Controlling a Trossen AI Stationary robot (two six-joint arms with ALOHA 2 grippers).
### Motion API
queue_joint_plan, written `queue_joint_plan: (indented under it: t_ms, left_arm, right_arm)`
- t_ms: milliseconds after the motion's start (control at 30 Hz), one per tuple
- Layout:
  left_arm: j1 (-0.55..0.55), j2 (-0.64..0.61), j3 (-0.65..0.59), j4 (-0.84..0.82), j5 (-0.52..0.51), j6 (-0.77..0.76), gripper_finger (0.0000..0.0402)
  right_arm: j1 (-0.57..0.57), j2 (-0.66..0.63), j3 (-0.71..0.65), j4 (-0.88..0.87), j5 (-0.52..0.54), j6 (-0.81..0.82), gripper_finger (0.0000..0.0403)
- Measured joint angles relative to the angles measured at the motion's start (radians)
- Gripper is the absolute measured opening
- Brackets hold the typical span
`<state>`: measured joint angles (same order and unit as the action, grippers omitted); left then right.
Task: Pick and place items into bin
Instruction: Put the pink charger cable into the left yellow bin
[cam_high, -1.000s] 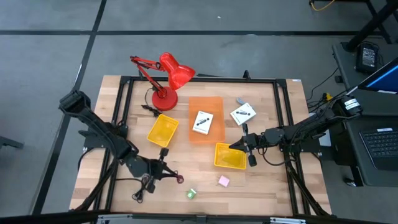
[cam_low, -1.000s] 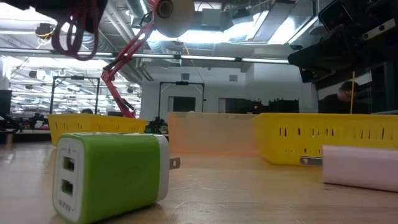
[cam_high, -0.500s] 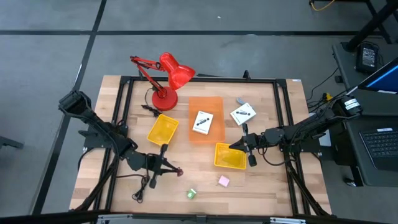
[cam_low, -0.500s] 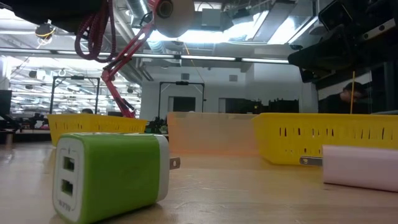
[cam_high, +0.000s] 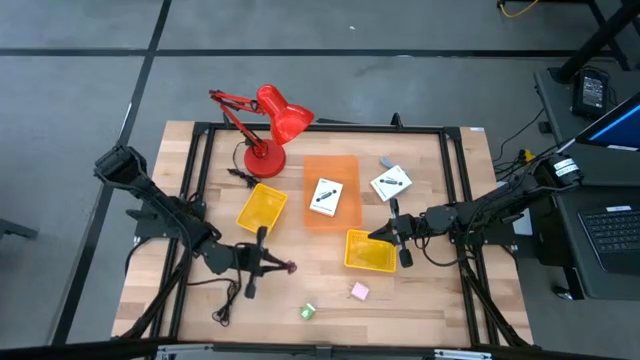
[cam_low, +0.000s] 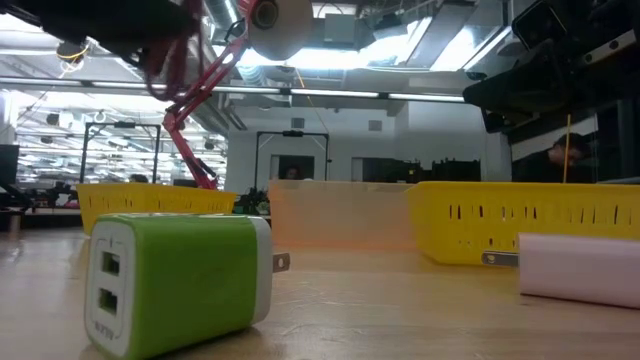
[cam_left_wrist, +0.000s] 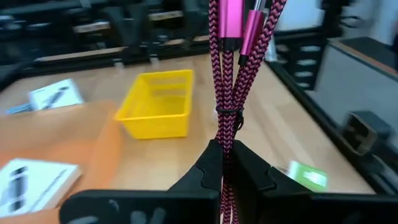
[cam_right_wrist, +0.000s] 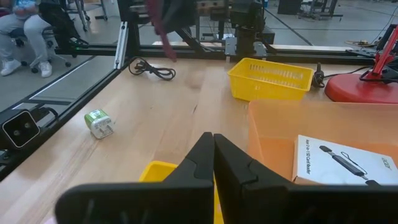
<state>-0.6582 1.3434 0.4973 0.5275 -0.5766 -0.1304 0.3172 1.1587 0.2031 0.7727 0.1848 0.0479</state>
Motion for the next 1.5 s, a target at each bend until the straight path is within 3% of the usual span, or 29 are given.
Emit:
queue_joint_plan:
  t_ms: [200, 567, 767, 867, 1133, 1333, 1500]
  left_arm:
    - [0.001, 0.0, 0.0, 0.001, -0.183, -0.067, 0.0007]
    - [0.0, 0.0, 0.0, 0.001, -0.232, -0.067, 0.0007]
    - [0.001, 0.0, 0.0, -0.006, -0.459, -0.127, 0.0007]
    - [0.007, -0.007, 0.0, -0.007, -0.509, -0.187, 0.0007]
    - [0.111, -0.065, 0.001, -0.073, -0.482, -0.296, 0.0007]
    - [0.218, -0.105, 0.004, -0.292, -0.35, -0.464, 0.0006]
    - [0.27, -0.107, 0.122, -0.593, -0.245, -0.53, 0.0006]
  right_arm:
    - [0.0, 0.0, 0.0, 0.0, 0.0, 0.0, 0.0]
    - [0.0, 0.0, 0.0, 0.013, 0.013, -0.003, 0.0]
    - [0.0, 0.0, 0.0, 0.013, 0.013, -0.032, 0.0]
    - [0.0, 0.0, 0.0, 0.012, 0.013, -0.034, 0.0]
    - [-0.001, 0.0, 0.0, 0.01, 0.014, -0.107, 0.0]
    - [-0.001, 0.0, 0.0, 0.005, 0.016, -0.128, 0.0]
    - [-0.001, 0.0, 0.0, 0.004, 0.016, -0.165, 0.0]
